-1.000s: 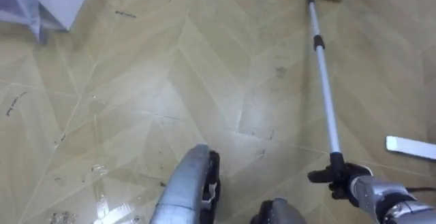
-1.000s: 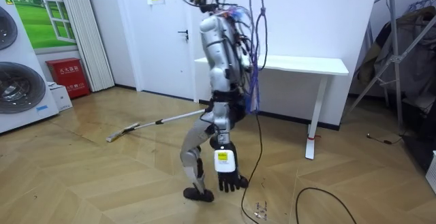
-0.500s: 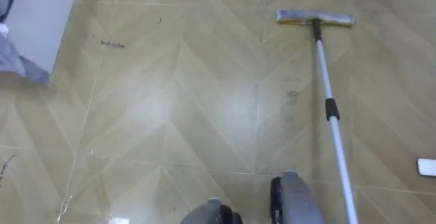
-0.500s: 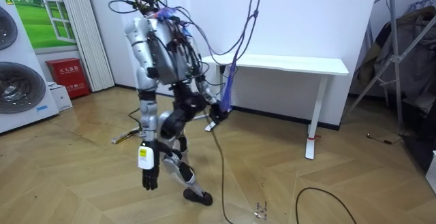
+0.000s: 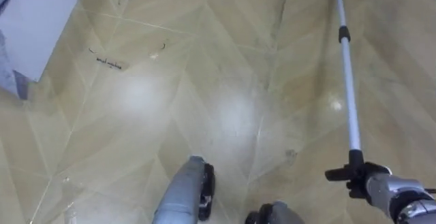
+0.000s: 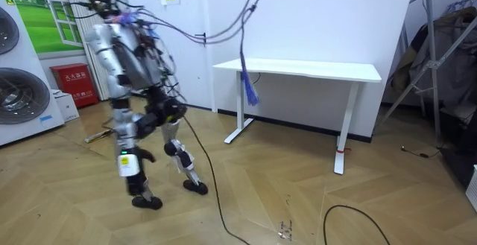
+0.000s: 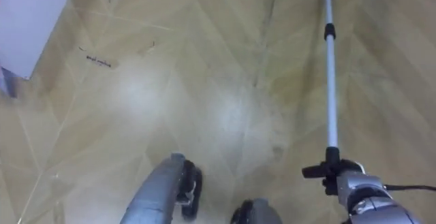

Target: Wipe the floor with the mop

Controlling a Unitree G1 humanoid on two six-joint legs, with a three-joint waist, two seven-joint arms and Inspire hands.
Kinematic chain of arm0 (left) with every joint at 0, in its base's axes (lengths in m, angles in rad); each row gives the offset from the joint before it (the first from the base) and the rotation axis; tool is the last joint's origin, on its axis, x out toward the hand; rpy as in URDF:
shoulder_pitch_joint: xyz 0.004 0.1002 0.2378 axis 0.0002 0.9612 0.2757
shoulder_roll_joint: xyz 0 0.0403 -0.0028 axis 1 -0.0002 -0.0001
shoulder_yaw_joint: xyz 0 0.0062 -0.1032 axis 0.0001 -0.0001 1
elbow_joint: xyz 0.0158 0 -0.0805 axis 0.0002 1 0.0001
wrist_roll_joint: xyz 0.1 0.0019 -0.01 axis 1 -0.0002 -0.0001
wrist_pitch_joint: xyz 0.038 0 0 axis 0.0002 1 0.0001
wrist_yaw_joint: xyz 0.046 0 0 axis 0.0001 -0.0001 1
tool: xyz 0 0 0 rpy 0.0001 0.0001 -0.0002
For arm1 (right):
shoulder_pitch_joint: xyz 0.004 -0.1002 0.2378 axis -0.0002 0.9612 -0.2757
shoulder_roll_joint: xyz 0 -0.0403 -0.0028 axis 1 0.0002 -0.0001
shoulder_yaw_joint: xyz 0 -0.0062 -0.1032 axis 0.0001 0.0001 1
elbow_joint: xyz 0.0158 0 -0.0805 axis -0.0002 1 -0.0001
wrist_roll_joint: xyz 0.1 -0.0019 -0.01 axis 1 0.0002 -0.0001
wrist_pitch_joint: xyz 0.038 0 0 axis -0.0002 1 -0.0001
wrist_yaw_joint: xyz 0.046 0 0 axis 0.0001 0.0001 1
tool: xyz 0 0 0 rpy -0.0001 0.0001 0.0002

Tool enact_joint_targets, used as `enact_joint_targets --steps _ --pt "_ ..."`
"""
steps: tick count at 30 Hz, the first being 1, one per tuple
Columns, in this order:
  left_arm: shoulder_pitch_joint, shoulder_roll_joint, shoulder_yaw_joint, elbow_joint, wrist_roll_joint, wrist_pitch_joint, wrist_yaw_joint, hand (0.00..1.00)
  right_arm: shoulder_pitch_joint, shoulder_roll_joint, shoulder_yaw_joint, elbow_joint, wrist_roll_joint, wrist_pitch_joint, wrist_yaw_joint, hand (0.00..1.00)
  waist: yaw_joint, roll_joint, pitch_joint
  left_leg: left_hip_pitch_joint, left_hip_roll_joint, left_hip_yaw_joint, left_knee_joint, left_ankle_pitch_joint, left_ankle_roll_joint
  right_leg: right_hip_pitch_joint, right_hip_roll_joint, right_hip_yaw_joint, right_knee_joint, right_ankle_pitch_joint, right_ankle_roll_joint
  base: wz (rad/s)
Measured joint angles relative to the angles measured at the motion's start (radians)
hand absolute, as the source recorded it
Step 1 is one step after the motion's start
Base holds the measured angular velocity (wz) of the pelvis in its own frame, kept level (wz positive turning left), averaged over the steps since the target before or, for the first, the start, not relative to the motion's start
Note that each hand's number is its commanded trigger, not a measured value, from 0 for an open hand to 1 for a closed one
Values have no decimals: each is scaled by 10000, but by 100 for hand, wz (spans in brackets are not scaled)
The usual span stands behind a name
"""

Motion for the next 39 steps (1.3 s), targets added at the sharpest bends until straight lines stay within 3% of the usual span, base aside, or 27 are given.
enact_joint_targets --steps 1,2,3,7,10,12,14,16,17,18,19,20,21,22,23,24,25,27,28,29,30,31,33,34,35,37,39 --pt "-115 -25 35 -26 180 -7 -7 0 351 -54 -14 77 0 0 1 100 -10 39 -16 158 -110 92 54 -160 139 20 -50 240 272 184 84 71" --pt "-218 -55 103 -157 591 -77 4 0 914 -85 17 417 -18 -4 -27 100 -31 98 -63 545 -365 269 85 -543 381 -148 -185 705 1107 761 224 24" --pt "-332 -120 121 -212 868 -194 73 0 1563 -136 43 680 -8 -9 -98 100 -58 266 -184 906 -567 290 74 -887 513 -479 -201 1007 1811 1282 274 9" --pt "-344 -225 81 -247 1204 -402 297 0 3088 141 51 718 -70 -8 -536 100 -620 991 -386 1787 -891 -330 -216 -1416 526 -2302 339 1136 2399 1441 182 -12" --pt "-58 -282 78 -253 1211 -388 280 0 3767 717 -15 698 -119 105 -711 100 -859 1092 -369 2792 -1020 -881 -846 -1636 282 -2912 574 833 -564 2091 -50 -48" --pt "253 -304 126 -328 1208 -157 279 0 3883 1003 -154 392 -456 360 -699 100 -880 1064 -328 3479 -1008 -1212 -1089 -2213 96 -2918 713 475 -2516 3288 -364 -49" --pt "407 -401 121 -310 1175 46 285 0 3818 1028 -249 349 -637 580 -697 100 -864 973 -261 3926 -973 -1279 -999 -2548 -131 -2522 637 269 -2367 3652 -449 -13" --pt "516 -411 85 -312 951 157 285 0 3400 925 -356 421 -819 774 -690 100 -864 956 -245 4076 -866 -1214 -133 -2583 -323 -2148 403 -151 -1840 3320 -600 6" --pt "507 -361 82 -324 635 188 307 0 2882 810 -363 553 -858 795 -672 100 -852 891 -215 3674 -637 -937 1119 -2242 -886 -2042 369 -246 -1389 2876 -667 13" --pt "506 -322 71 -335 302 189 368 0 2147 653 -369 754 -1045 810 -643 100 -806 729 -197 3133 -429 -655 2469 -1509 -1226 -2044 333 -227 -907 2447 -740 11" --pt "501 -308 45 -360 136 192 404 0 1741 536 -355 773 -1144 836 -606 100 -761 666 -181 2793 -370 -609 3140 -982 -1329 -2046 348 -204 -715 2268 -769 0" --pt "502 -215 -177 -406 -223 176 494 0 869 328 -274 725 -1208 818 -549 100 -666 502 -129 2072 -208 -509 4326 206 -1417 -2043 370 -196 -412 1988 -898 0" --pt "491 -93 -321 -510 -408 173 502 0 107 155 -88 577 -1122 663 -488 100 -571 330 -80 1290 -86 -477 5183 512 -1391 -2048 474 -176 -133 1715 -1014 3" --pt "509 -18 -382 -640 -412 177 499 0 -172 68 39 433 -1034 537 -468 100 -482 240 -25 860 30 -429 5404 467 -1353 -2042 571 -159 -17 1568 -1018 0" --pt "561 108 -427 -849 -357 158 493 0 -597 -22 107 111 -891 239 -476 100 -203 -15 68 158 287 -252 5240 270 -1070 -2016 651 -149 151 1387 -1051 -20" --pt "633 146 -408 -989 -340 172 476 0 -1085 -58 218 -139 -698 20 -441 100 85 -140 92 -191 425 -242 4224 -56 -1010 -1856 719 -147 156 1247 -1098 -28" --pt "735 148 -409 -1089 -330 213 444 0 -1282 -50 268 -214 -578 -43 -389 100 158 -223 85 -236 411 -243 3470 -171 -1007 -1713 754 -148 98 1165 -1078 -13" --pt "914 147 -400 -1285 -126 207 61 0 -1296 -43 279 -346 -267 16 -226 100 167 -149 60 25 392 -237 236 -111 -1051 -730 765 -357 -329 669 -819 21" --pt "915 160 -393 -1259 -96 207 -4 0 -1151 -26 279 -350 -178 36 -177 100 163 -134 59 89 396 -215 -254 139 -864 -457 722 -400 -431 533 -750 31" --pt "938 161 -321 -1179 -72 217 -150 0 -693 -30 282 -352 -43 2 -37 100 114 -142 -17 245 353 -17 -400 348 -657 16 528 -477 -627 274 -526 52" --pt "858 152 -287 -1173 -75 209 -247 0 3 -119 285 -349 43 -18 52 100 -41 -84 -148 534 110 158 -314 3 -111 394 303 -405 -623 90 -273 63" --pt "713 145 -286 -1115 -77 194 -292 0 336 -184 297 -327 82 -23 82 100 -43 -42 -143 675 -3 239 -234 -190 21 434 214 -251 -375 96 -250 61" --pt "398 60 -79 -1129 -74 60 -328 0 1438 -316 457 165 20 -60 0 100 -15 262 -205 1286 -370 420 226 -1061 395 57 1 498 1531 1072 150 22" --pt "321 46 -59 -1120 -76 0 -322 0 1751 -323 474 253 20 -96 -83 100 -41 386 -267 1410 -442 400 310 -1259 454 -95 18 633 2011 1417 158 10" --pt "164 -8 32 -1128 -56 -123 -268 0 2324 -303 471 270 -15 -104 -316 100 -79 694 -334 1655 -543 278 389 -1560 529 -451 133 789 2603 1659 134 4" --pt "42 -46 191 -1111 65 -269 -111 0 2724 -56 427 271 -56 -105 -653 100 -286 1001 -270 2034 -680 87 239 -1761 521 -1296 246 875 2888 1644 113 -5" --pt "44 -41 122 -1068 158 -269 78 0 2982 444 364 264 -46 -104 -911 100 -577 1143 -248 2615 -846 -452 -262 -1918 360 -2308 514 826 1651 1663 89 -24"
